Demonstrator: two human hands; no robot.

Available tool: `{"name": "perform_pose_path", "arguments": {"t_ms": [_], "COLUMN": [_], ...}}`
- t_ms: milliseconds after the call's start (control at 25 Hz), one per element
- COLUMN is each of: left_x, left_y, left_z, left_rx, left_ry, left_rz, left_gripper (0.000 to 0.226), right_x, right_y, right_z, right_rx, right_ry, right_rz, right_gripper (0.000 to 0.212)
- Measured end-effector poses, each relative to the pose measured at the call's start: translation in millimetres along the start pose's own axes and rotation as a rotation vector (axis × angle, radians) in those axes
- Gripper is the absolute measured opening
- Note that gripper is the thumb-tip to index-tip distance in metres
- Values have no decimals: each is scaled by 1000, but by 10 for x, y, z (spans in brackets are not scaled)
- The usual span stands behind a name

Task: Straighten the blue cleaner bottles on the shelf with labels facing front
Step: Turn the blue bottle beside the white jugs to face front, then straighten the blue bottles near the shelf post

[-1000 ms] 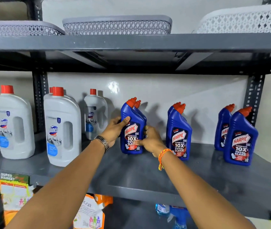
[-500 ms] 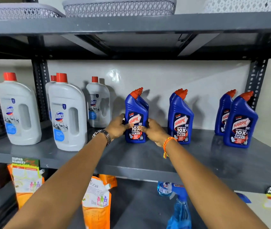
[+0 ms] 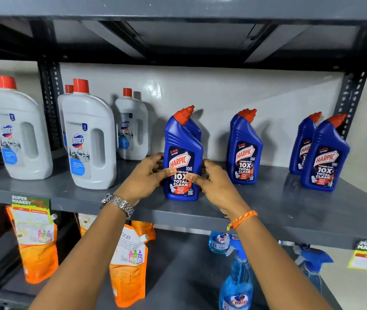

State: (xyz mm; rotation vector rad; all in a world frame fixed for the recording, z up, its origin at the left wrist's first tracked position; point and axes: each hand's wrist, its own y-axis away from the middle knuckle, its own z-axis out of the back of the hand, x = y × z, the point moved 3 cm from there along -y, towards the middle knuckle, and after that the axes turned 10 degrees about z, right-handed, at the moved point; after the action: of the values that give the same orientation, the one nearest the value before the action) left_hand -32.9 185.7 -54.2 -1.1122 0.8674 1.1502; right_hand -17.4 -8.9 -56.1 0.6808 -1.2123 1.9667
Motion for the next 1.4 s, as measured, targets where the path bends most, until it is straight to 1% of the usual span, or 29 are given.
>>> {"name": "perform_pose_path", "arguments": {"t_ms": [160, 240, 280, 320, 360, 400, 440, 480, 520, 560, 600, 640, 680, 720, 760, 800, 960, 1080, 1160, 1280, 1400], "left_x": [-42, -72, -86, -113, -172, -258, -343, -427, -522, -600, -651, -667, -669, -677, -680, -683, -560, -401, -331, -320, -343], "left_y": [55, 146, 225, 317, 455, 604, 673, 671, 604, 470, 283, 57, -162, -374, -547, -667, -789, -569, -387, -147, -94], "left_z": [-10, -47, -67, -81, -94, -156, -303, -517, -768, -1045, -1312, -1521, -1657, -1732, -1760, -1780, -1757, -1662, -1619, -1647, -1655], "left_rx": [-12, -29, -97, -248, -453, -632, -686, -620, -485, -328, -189, -96, -56, -59, -67, -60, -49, -1, 23, 30, 34], "left_ry": [-9, -31, -47, -60, -64, -41, -13, 8, 6, -46, -159, -271, -349, -386, -387, -380, -367, -257, -189, -158, -148], "left_rz": [51, 56, 36, -22, -131, -276, -392, -446, -429, -349, -228, -98, 31, 121, 170, 182, 125, 104, 48, -3, 7], "left_gripper": [44, 53, 60, 65, 62, 51, 38, 31, 33, 38, 47, 55, 63, 70, 76, 77, 66, 62, 59, 56, 57], "right_x": [41, 18, -25, -66, -111, -161, -219, -291, -368, -455, -542, -613, -680, -731, -778, -811, -722, -666, -581, -491, -442], "right_y": [8, 41, 72, 101, 117, 121, 106, 72, 13, -70, -154, -224, -278, -320, -342, -333, -192, 115, 339, 571, 635], "right_z": [-20, -22, 16, 122, 306, 550, 841, 1105, 1307, 1431, 1487, 1491, 1478, 1478, 1492, 1522, 1601, 1577, 1562, 1554, 1537], "right_rx": [11, 41, 44, -5, -131, -319, -505, -617, -631, -568, -467, -365, -287, -239, -217, -212, -200, -168, -147, -166, -182], "right_ry": [-6, -33, -41, -37, -23, -9, 13, 47, 74, 62, -6, -111, -200, -251, -274, -281, -228, -188, -191, -159, -162], "right_rz": [-15, -25, -32, -27, -9, 18, 41, 37, -12, -92, -163, -214, -247, -254, -253, -253, -231, -164, -89, -11, -7], "right_gripper": [49, 49, 50, 51, 50, 48, 48, 53, 62, 72, 76, 72, 64, 56, 51, 49, 42, 34, 28, 27, 25]}}
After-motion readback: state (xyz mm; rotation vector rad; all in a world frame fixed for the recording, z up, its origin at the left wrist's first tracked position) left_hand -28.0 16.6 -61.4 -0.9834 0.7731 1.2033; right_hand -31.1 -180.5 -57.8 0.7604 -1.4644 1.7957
